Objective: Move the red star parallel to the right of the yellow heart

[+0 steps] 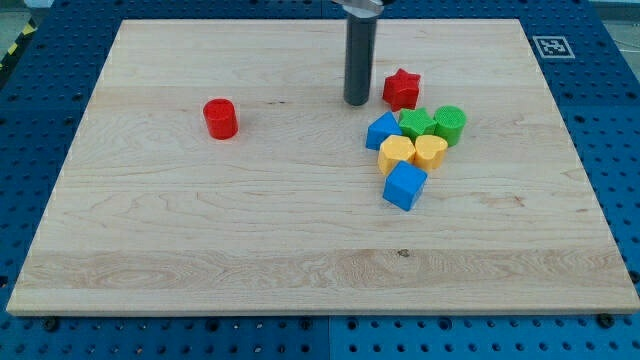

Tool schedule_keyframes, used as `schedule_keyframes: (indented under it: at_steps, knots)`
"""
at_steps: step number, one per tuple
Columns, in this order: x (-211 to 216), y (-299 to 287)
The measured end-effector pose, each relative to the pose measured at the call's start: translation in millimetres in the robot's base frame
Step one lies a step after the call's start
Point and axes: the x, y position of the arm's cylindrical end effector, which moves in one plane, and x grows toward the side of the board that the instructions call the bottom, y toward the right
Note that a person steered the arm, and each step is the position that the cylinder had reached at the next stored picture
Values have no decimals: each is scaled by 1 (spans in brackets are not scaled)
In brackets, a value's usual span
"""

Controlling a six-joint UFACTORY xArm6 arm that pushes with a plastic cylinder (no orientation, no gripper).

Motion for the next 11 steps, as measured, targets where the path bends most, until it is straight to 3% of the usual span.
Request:
schedule_keyframes:
  at_steps: [1,2,3,4,7,9,10,11]
  knots:
    - [-14,49]
    - [-32,62]
    - [-46,8]
    - [-64,8]
    - [14,160]
    - [-36,167]
    - [-27,200]
    - [32,198]
